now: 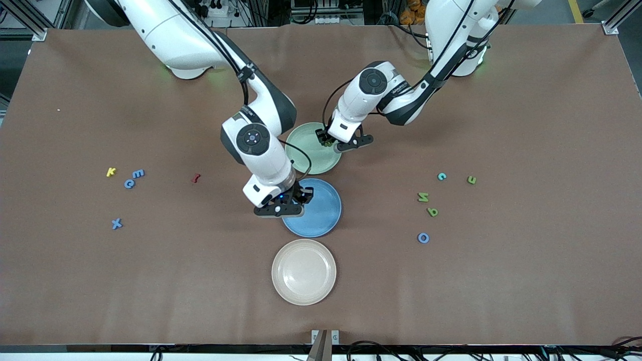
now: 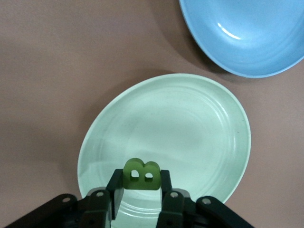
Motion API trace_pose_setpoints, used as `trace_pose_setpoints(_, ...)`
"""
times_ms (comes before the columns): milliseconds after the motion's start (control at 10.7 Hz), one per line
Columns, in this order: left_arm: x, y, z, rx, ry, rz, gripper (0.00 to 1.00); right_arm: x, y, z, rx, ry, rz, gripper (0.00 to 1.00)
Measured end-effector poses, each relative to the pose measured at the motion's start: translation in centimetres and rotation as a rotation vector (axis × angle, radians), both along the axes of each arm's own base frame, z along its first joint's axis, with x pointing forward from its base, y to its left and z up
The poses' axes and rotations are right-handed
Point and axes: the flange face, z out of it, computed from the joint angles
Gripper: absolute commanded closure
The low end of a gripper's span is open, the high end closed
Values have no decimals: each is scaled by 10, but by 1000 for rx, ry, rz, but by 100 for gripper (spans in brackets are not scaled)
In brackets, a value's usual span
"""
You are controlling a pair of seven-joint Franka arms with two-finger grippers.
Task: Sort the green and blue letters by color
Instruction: 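Drop green B on the green plate while the right gripper drops a on blue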
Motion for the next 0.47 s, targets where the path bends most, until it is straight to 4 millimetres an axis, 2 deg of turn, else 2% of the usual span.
trace_pose_setpoints(187, 2, -4, 2, -10, -2, 8, 0, -7, 15, 6, 11, -3, -29, 0)
trace_pose_setpoints(375, 12, -5, 11, -24, -21, 20, 0, 0, 7, 9, 11, -7, -50, 0)
trace_pose_setpoints(468, 22, -2, 21, -30, -41, 29, 0, 8, -7, 10, -1, 1, -69, 0)
